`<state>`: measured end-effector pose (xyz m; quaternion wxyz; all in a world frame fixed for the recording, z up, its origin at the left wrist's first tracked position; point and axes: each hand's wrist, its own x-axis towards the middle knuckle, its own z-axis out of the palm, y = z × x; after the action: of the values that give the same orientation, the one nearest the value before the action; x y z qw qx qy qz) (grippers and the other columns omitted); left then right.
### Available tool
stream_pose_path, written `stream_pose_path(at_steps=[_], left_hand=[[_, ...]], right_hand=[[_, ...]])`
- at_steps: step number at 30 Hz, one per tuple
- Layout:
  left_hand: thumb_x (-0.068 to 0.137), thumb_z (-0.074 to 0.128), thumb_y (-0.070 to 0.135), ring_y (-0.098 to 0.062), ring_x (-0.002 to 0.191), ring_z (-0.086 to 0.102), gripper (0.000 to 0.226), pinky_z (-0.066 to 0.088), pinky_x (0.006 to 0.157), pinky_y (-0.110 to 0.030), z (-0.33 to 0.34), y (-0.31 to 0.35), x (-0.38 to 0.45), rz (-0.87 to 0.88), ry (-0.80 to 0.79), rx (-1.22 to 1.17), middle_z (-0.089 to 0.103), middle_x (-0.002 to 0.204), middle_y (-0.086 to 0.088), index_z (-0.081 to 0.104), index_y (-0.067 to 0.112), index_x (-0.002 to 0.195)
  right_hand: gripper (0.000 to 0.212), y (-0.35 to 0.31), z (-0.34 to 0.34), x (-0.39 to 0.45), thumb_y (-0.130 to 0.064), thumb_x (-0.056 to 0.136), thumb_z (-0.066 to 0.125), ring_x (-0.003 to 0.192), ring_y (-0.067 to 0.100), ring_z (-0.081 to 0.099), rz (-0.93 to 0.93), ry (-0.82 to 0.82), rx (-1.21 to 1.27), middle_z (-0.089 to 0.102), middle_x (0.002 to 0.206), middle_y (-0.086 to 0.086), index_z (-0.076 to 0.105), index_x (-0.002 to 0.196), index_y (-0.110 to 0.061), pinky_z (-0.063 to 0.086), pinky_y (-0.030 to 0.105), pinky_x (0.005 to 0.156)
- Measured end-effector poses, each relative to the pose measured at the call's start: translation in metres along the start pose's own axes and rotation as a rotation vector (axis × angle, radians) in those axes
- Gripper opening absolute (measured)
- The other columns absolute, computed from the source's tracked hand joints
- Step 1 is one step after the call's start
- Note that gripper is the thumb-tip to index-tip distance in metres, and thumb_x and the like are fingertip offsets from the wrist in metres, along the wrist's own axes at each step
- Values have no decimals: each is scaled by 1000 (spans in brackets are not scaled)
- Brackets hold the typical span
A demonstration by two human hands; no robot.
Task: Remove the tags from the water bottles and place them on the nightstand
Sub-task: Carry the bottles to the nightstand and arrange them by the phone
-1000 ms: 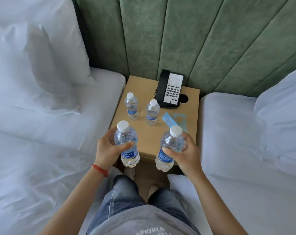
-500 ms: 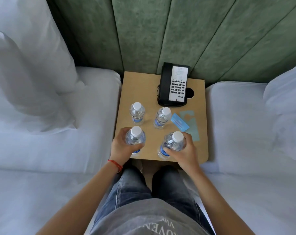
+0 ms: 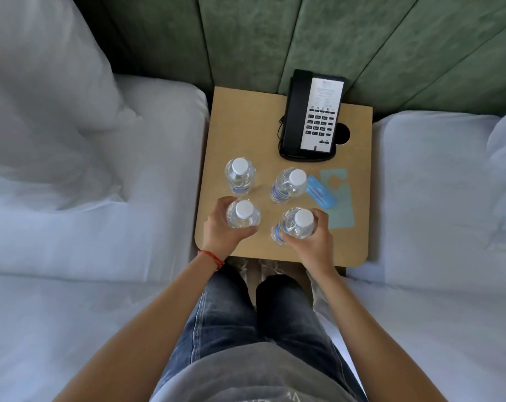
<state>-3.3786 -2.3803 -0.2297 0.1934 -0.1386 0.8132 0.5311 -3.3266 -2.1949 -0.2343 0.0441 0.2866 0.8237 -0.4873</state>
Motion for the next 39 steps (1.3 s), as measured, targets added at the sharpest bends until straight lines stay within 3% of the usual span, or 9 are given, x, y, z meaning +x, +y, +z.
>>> stream_pose_path(at_steps=[5, 10, 16, 21, 25, 31, 36, 39], left_hand=[[48, 86, 26, 3, 87, 57, 66, 44, 71, -16, 8, -9, 5, -12, 17, -2, 58, 93, 25, 52, 31, 104], [43, 81, 34, 13, 82, 55, 63, 43, 68, -9, 10, -12, 8, -36, 47, -18, 59, 89, 27, 50, 41, 98], [46, 83, 28, 9, 87, 55, 66, 45, 76, -16, 9, -16, 12, 9, -40, 15, 58, 92, 27, 50, 36, 102], [48, 84, 23, -6, 93, 57, 70, 48, 84, -29, 3, -20, 9, 37, -75, 34, 58, 97, 25, 49, 29, 109], [51, 87, 15, -15, 98, 57, 75, 47, 86, -32, -3, -25, 7, 29, -95, 61, 58, 100, 15, 47, 24, 113], [54, 85, 11, -15, 95, 54, 74, 41, 80, -26, -2, -21, 4, 21, -105, 90, 57, 101, 9, 46, 20, 116], [56, 86, 17, -20, 103, 53, 76, 42, 86, -29, -4, -14, 2, -1, -122, 82, 56, 110, 2, 45, 21, 120], [48, 83, 40, -16, 107, 52, 82, 41, 89, -27, -5, -8, -4, -29, -135, 39, 55, 114, 4, 45, 28, 119]], right_hand=[[67, 10, 9, 10, -27, 54, 84, 88, 9, 58, 16, -11, 29, 61, 100, -7, 43, 107, -26, 35, -2, 68], [66, 18, 14, 12, -24, 55, 83, 83, -8, 54, 8, -11, 65, 58, 95, -18, 44, 108, -24, 36, -2, 69], [67, 20, 14, 13, -23, 57, 83, 83, -21, 50, -26, 1, 53, 54, 93, -25, 43, 110, -21, 35, -4, 70], [70, 19, 15, 9, -26, 57, 86, 83, -10, 49, -49, -36, 16, 53, 94, -25, 40, 109, -23, 34, -5, 68], [72, 20, 12, 6, -26, 57, 86, 86, 5, 53, -68, -74, -25, 55, 99, -10, 38, 110, -22, 34, -3, 69], [75, 17, 3, 1, -27, 59, 85, 95, 12, 53, -92, -155, -97, 53, 107, -8, 38, 117, -17, 38, 17, 74], [73, 8, -8, 0, -33, 65, 81, 111, 13, 52, -84, -193, -46, 53, 120, -5, 37, 122, -20, 39, 22, 84], [74, -2, -16, 2, -37, 68, 78, 118, 7, 45, -100, -186, 7, 48, 133, -4, 37, 127, -22, 34, 21, 93]])
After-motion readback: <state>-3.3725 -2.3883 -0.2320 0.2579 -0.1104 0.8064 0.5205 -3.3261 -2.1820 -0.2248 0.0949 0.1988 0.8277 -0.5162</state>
